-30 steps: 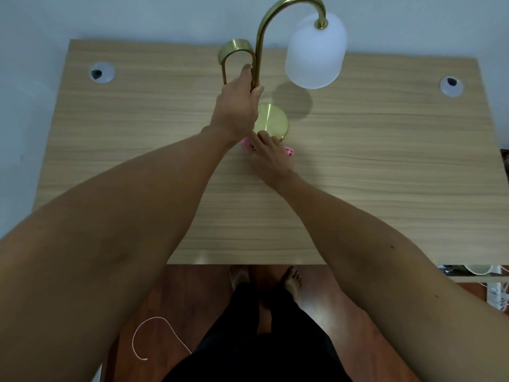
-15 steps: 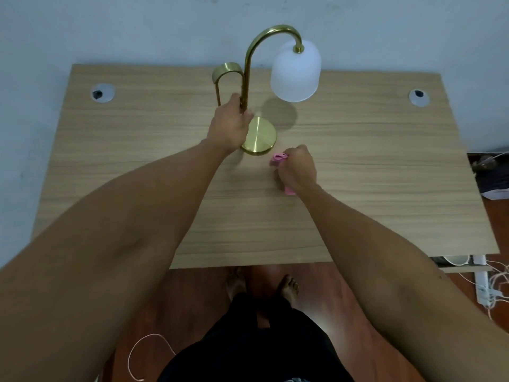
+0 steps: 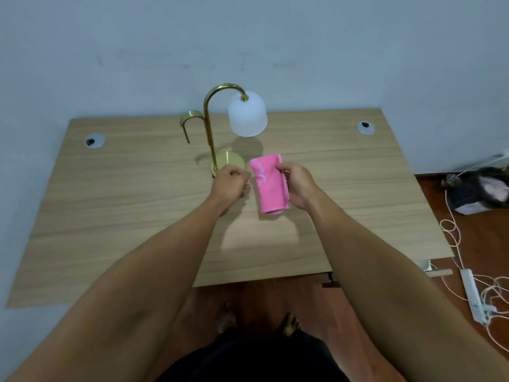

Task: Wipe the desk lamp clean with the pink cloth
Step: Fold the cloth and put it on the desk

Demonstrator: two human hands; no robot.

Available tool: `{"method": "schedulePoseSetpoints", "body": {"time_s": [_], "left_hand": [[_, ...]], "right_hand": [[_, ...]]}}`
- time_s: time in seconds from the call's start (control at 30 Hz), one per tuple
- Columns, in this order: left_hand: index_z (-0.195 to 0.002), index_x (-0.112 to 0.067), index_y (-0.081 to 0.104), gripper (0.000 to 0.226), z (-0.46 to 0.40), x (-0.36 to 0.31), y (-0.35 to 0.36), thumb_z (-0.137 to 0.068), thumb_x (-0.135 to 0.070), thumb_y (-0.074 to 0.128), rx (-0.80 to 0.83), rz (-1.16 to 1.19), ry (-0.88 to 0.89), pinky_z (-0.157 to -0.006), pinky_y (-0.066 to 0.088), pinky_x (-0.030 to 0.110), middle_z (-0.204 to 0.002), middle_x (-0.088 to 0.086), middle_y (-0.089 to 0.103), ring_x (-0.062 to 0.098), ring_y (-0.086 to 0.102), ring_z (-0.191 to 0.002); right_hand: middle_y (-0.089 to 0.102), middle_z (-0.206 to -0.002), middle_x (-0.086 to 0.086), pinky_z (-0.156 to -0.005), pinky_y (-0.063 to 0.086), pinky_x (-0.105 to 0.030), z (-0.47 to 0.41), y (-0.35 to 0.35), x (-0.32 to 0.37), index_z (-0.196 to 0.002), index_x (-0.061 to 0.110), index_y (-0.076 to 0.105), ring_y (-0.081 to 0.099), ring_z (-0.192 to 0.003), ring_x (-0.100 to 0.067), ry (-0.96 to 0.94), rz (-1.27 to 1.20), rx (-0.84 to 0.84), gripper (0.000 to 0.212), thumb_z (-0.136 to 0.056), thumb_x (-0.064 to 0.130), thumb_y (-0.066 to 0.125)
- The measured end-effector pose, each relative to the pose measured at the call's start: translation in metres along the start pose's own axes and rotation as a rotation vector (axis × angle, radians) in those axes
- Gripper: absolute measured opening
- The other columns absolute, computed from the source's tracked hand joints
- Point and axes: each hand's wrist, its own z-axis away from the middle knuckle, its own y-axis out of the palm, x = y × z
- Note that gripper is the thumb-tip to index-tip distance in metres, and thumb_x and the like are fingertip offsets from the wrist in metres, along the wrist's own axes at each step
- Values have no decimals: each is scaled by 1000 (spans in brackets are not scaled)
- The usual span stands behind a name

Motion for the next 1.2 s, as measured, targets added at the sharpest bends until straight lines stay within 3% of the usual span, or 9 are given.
{"method": "schedulePoseSetpoints", "body": {"time_s": [0.1, 0.23, 0.37, 0.57, 0.67, 0.77, 0.93, 1.07, 1.2], "left_hand": [[-95, -13, 56, 13, 13, -4, 23, -95, -18, 68, -70, -28, 74, -76, 55, 41, -89, 7, 59, 24, 61, -84], [-79, -15, 63, 18, 34, -11, 63, -89, -22, 76, -57, -48, 124, -79, 56, 44, -81, 5, 65, 22, 63, -79], [-102, -1, 69, 36, 46, -14, 108, -85, -31, 80, -85, 21, 55, -94, 60, 56, -99, 17, 75, 34, 73, -95], [-114, 2, 65, 36, 56, -6, 142, -86, -14, 80, -102, -1, 12, -94, 58, 60, -108, 29, 73, 40, 73, -100], [-111, -3, 64, 37, 66, -6, 153, -83, -15, 84, -117, -7, -5, -95, 59, 56, -109, 24, 73, 42, 72, -106], [-111, 0, 65, 33, 70, -6, 161, -85, -15, 78, -110, -31, -4, -93, 59, 58, -109, 25, 73, 44, 70, -106], [-104, -12, 58, 48, 76, -13, 173, -74, -29, 92, -132, 21, -5, -87, 59, 49, -106, 16, 70, 25, 65, -89], [-104, -4, 62, 31, 70, -15, 171, -82, -11, 81, -89, 18, 15, -89, 60, 53, -94, 16, 70, 27, 67, -85], [-88, -7, 60, 5, 70, -17, 167, -90, -4, 58, -145, -2, 32, -83, 60, 56, -86, 13, 66, 27, 63, -82]], "right_hand": [[71, -66, -6, -44, 57, -26, 9, -16, 8, -96, 5, 63, 71, -48, -16, 1, 0, 24, 17, -105, 12, 51], [68, -73, -2, -50, 54, -23, 14, -45, 14, -92, 11, 66, 66, -53, -15, -16, 48, 38, 19, -103, 18, 52], [68, -84, -8, -55, 60, -31, 14, -75, 11, -85, 11, 75, 71, -60, -21, -12, 69, 108, 25, -94, 11, 52], [80, -89, -2, -68, 63, -35, 16, -114, 10, -102, 13, 80, 77, -74, -18, -80, 215, 155, 21, -93, 31, 76], [78, -73, 3, -69, 60, -33, 17, -128, 8, -92, 16, 76, 72, -68, -16, -111, 282, 132, 8, -97, 20, 71], [75, -72, 1, -66, 56, -30, 20, -139, 9, -85, 16, 73, 69, -65, -15, -127, 310, 108, 19, -102, 18, 64], [76, -82, -1, -73, 61, -36, 25, -150, 19, -92, 17, 76, 72, -75, -20, -70, 241, 157, 17, -101, 19, 62], [76, -85, -1, -79, 63, -43, 26, -157, 26, -101, 13, 75, 73, -77, -20, 6, 155, 198, 16, -101, 17, 60], [66, -82, -3, -69, 54, -35, 24, -153, 30, -90, 12, 66, 64, -69, -20, 0, 115, 65, 19, -104, 20, 55]]}}
